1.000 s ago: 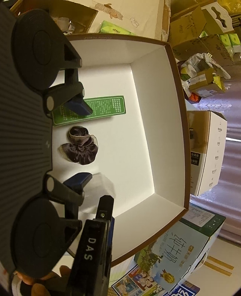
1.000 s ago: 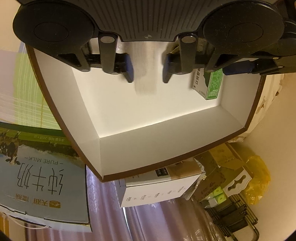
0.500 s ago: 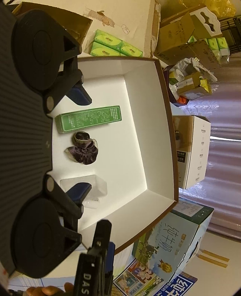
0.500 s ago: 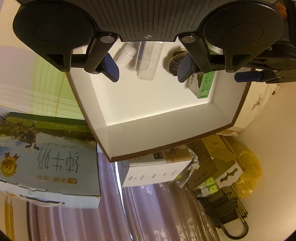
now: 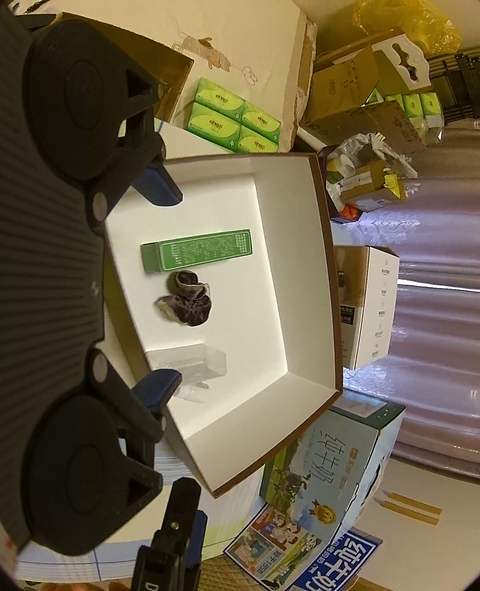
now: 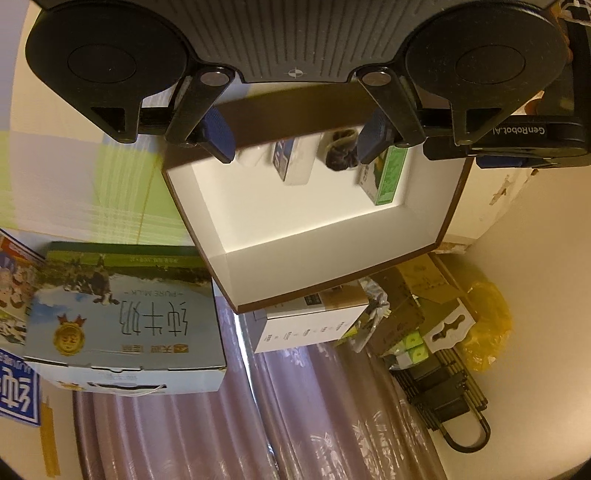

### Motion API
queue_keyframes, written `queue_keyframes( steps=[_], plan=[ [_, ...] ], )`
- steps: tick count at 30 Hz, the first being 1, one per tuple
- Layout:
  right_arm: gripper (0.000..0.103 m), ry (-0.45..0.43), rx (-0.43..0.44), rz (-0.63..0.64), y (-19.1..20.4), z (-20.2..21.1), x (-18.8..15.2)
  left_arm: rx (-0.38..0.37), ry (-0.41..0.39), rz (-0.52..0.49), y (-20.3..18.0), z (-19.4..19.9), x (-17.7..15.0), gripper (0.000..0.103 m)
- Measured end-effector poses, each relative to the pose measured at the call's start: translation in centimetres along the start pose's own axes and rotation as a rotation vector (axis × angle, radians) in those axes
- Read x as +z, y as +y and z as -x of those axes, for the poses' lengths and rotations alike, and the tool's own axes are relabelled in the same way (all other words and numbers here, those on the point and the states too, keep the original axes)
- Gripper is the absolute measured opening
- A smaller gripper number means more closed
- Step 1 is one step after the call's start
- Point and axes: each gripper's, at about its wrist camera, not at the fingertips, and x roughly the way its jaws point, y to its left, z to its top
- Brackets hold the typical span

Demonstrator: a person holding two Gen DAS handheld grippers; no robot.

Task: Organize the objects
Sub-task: 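Open the left tool dropping the scrunchie while the right tool releases the case, then move both tools back toward the white claw clip and packets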

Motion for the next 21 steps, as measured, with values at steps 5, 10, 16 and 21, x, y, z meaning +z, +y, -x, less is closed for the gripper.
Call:
queue_keyframes(
  steps=[5, 10, 16, 21],
  plan=[
    [0.070, -0.011, 0.001, 0.001, 0.4, 2.1, -0.9, 0.015, -0.019, -0.009, -0.5, 2.0, -1.1, 0.100],
    [0.071, -0.022, 0.006, 0.002, 0.8, 4.0, -1.9, 0.009, -0.031, 0.013, -0.7, 3.9, -2.3, 0.101],
    [0.071, -0.023, 0.015, 0.053, 1.6, 6.2, -3.3, -0.016, -0.038, 0.007, -1.5, 5.8, -3.9, 0.101],
    [0.071, -0.022, 0.010, 0.069, 1.9, 7.6, -4.5, -0.008, -0.026, -0.011, -2.2, 6.9, -5.2, 0.101]
  ],
)
